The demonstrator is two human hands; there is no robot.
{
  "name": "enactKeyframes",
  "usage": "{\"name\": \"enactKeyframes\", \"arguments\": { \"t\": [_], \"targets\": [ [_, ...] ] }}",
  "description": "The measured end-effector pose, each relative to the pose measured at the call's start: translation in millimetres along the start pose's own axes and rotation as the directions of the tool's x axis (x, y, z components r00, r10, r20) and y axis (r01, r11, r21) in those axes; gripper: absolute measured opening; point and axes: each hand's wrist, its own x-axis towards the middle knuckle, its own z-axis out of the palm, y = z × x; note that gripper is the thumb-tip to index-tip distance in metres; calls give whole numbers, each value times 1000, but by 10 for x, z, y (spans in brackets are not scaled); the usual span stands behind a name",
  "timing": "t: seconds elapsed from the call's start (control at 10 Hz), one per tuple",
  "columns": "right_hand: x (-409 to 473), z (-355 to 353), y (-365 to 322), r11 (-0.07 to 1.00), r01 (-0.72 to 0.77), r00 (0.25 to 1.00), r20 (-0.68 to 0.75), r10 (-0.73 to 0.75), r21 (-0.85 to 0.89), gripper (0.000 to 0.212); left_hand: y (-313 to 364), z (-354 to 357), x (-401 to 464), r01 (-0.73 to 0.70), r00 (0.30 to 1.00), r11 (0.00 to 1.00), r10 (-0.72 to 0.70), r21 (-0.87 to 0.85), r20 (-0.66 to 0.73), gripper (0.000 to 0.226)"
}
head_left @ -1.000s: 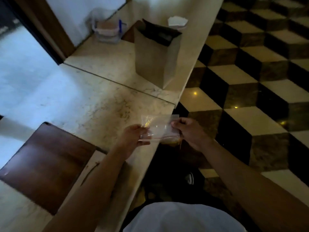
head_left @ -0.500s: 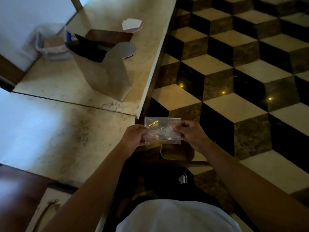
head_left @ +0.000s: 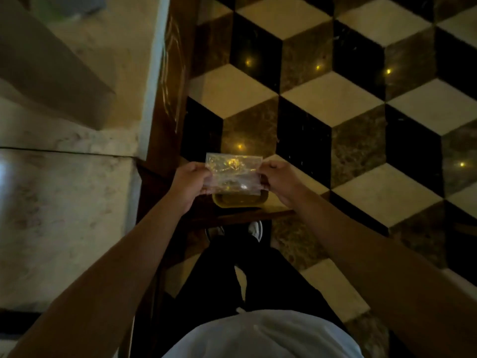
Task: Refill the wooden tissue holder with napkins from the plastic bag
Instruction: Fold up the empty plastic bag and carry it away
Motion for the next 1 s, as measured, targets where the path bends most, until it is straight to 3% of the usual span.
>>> {"name": "enactKeyframes", "arguments": {
  "t": [0.2,0.4,0.6,0.7,1.0],
  "targets": [
    [826,-35,488,976,-76,997,-38,69,-205,32,-429,418,838,113,994,992,-112,53,-18,28],
    [1934,56,1152,947,-148,989,-64,136,-286,23,-1160,727,1947,218,976,971,-218,95,-9,38],
    [2853,283,1693,914,-293,956,-58,289,-281,8,-1720,949,2872,220,975,973,-219,63,-35,29],
    [3232,379,2001,896,-349,936,-47,350,-277,10,-1950,1033,3271,244,969,968,-241,53,-56,32],
    [4349,585,2873,826,-310,932,22,362,-470,32,-2777,1386,4508,323,946,912,-310,253,-93,44]
  ]
}}
